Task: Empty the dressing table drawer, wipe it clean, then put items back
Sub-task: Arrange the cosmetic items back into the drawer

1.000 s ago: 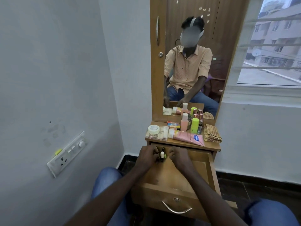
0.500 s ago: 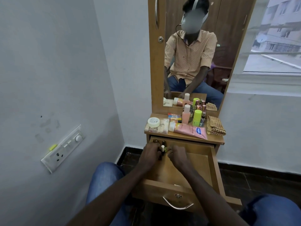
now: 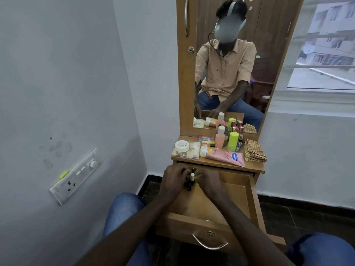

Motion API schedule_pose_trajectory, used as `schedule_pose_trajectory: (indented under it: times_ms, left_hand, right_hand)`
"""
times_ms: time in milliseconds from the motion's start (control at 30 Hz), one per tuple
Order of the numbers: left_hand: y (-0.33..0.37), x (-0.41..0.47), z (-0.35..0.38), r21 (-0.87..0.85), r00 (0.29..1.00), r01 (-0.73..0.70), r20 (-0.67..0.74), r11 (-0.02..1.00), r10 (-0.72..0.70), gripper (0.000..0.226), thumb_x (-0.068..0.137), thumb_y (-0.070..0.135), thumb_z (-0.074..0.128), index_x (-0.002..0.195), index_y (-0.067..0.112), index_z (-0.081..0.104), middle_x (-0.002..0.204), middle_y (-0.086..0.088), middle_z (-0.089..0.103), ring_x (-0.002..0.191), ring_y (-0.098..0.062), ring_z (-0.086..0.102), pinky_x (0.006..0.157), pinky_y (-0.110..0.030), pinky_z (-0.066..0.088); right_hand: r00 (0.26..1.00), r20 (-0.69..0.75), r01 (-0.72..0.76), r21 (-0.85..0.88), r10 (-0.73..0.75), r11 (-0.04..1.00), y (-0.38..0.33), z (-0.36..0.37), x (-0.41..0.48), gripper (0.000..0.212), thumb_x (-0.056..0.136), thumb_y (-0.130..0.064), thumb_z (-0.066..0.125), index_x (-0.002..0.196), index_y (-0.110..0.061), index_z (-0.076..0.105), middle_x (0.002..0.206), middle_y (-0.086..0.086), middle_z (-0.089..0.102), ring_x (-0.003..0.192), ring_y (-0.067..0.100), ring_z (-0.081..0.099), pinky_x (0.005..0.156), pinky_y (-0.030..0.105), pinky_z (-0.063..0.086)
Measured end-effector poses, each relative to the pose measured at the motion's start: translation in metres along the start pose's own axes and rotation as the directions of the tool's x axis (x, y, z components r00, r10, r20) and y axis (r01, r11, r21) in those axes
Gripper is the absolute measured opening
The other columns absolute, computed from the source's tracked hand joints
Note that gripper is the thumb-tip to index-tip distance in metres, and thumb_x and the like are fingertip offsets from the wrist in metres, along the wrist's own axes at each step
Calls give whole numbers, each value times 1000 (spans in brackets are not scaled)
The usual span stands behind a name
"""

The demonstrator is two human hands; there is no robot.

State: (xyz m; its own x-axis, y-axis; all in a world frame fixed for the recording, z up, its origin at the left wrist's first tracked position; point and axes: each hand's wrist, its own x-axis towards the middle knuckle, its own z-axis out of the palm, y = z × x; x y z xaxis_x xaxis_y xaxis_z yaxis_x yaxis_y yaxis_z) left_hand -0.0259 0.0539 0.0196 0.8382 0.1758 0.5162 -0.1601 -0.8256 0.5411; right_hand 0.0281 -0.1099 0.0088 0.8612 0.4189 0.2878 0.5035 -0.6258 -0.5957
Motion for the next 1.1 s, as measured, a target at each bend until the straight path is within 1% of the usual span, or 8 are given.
schedule_pose_trajectory:
  times_ms: [67, 200, 367, 467, 567, 700, 900, 1100]
  left_hand:
    - [1, 10, -9, -13, 992, 30, -122, 999, -32, 12, 97, 22, 68, 99, 16, 78, 96, 5, 76, 84, -5, 68, 77, -18, 54]
    - [-3, 36, -24, -110, 920, 272, -260, 956, -292, 12, 93, 22, 67, 91, 15, 76, 89, 3, 76, 80, -11, 68, 75, -29, 53]
    - [-10, 64, -29, -188, 753, 616, -146, 765, -642, 30, 97, 31, 68, 88, 4, 75, 84, 0, 68, 80, -16, 53, 73, -27, 34]
    - [-23, 72, -20, -249, 730, 657, -23, 711, -683, 40, 95, 40, 69, 83, 3, 78, 80, -8, 75, 81, -27, 68, 72, -30, 43]
    - [-33, 76, -13, -291, 691, 701, 52, 651, -721, 39, 87, 46, 70, 85, 8, 79, 82, -7, 77, 81, -28, 74, 82, -38, 59]
    - [-41, 81, -15, -342, 674, 714, 102, 611, -731, 39, 72, 50, 71, 77, 12, 78, 78, -3, 77, 79, -28, 75, 84, -44, 62]
    - [-42, 81, -19, -405, 672, 710, 144, 576, -726, 42, 63, 51, 73, 80, 14, 81, 79, -2, 78, 82, -24, 75, 82, -45, 63]
    - [-40, 81, -22, -413, 660, 718, 148, 561, -736, 37, 69, 42, 75, 90, 12, 81, 84, -6, 77, 84, -27, 75, 83, -47, 63]
  right_hand:
    - [997, -61, 43, 17, -42, 999, -13, -10, 8, 25, 96, -10, 62, 81, -28, 71, 76, -9, 67, 64, 3, 62, 56, 23, 52]
    - [974, -180, 130, -63, -140, 989, -41, -26, 30, 18, 100, -16, 62, 108, -11, 78, 93, 4, 78, 77, 12, 71, 69, 33, 62]
    - [978, -170, 97, -145, -122, 985, -67, -41, 72, 29, 96, -14, 69, 123, -6, 72, 117, 14, 76, 101, 26, 71, 83, 35, 58]
    - [997, -49, 39, -241, -52, 970, -73, -41, 96, 41, 95, -29, 72, 129, -7, 66, 127, 15, 69, 115, 31, 64, 92, 42, 53]
    - [999, 39, 1, -319, 12, 948, -79, -37, 116, 53, 93, -42, 73, 129, -5, 61, 128, 18, 65, 118, 35, 60, 93, 44, 50]
    - [987, 161, 49, -444, 26, 895, -85, -27, 134, 64, 91, -52, 71, 134, -6, 57, 130, 19, 65, 120, 38, 60, 100, 47, 45]
    - [973, 221, 27, -399, 68, 916, -83, -10, 141, 64, 88, -44, 77, 135, -6, 57, 132, 17, 64, 119, 35, 59, 90, 41, 48]
    - [974, 214, 5, -361, 78, 932, -83, -12, 139, 60, 86, -33, 80, 135, -7, 57, 134, 15, 64, 119, 32, 59, 89, 38, 47]
